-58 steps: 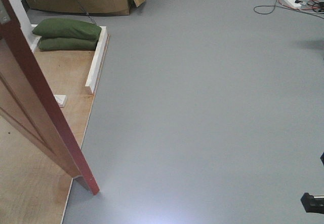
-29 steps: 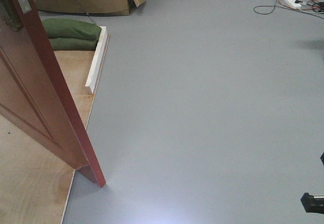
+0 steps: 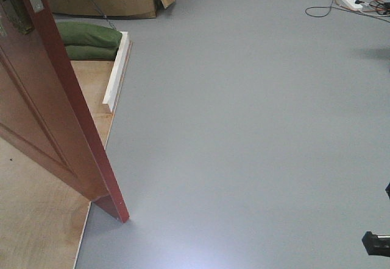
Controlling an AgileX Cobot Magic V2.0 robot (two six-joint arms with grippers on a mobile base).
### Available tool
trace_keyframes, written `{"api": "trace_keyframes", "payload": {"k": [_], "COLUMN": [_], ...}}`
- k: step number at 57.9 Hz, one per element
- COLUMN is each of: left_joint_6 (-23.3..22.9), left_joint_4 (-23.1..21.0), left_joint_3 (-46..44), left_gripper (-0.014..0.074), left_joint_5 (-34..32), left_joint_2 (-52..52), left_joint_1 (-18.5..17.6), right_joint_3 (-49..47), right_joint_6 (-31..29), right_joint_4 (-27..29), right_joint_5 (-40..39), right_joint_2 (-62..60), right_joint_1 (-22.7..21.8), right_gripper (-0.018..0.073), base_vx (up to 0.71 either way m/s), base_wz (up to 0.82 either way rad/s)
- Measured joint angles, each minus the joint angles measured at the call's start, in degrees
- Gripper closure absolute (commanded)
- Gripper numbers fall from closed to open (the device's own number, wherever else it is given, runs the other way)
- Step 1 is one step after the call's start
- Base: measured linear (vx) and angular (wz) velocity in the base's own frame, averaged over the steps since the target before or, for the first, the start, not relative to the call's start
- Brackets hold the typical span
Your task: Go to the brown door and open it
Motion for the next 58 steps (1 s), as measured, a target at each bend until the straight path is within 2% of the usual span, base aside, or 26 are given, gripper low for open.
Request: {"api": "trace_keyframes", "payload": {"k": [58], "left_joint_6": [0.0], "left_joint_4": [0.0], "left_joint_3": [0.0], "left_gripper": [0.0603], "left_joint_5": [0.3], "left_joint_2": [0.0], "left_joint_1": [0.0], "right_joint_3": [0.0], "right_joint_6": [0.0], "right_joint_4": [0.0], "right_joint_5": [0.0], "right_joint_2": [0.0], "right_joint_1": [0.0], "right_gripper": [0.0559], "base_vx": [0.00], "base_wz": [0.00]}}
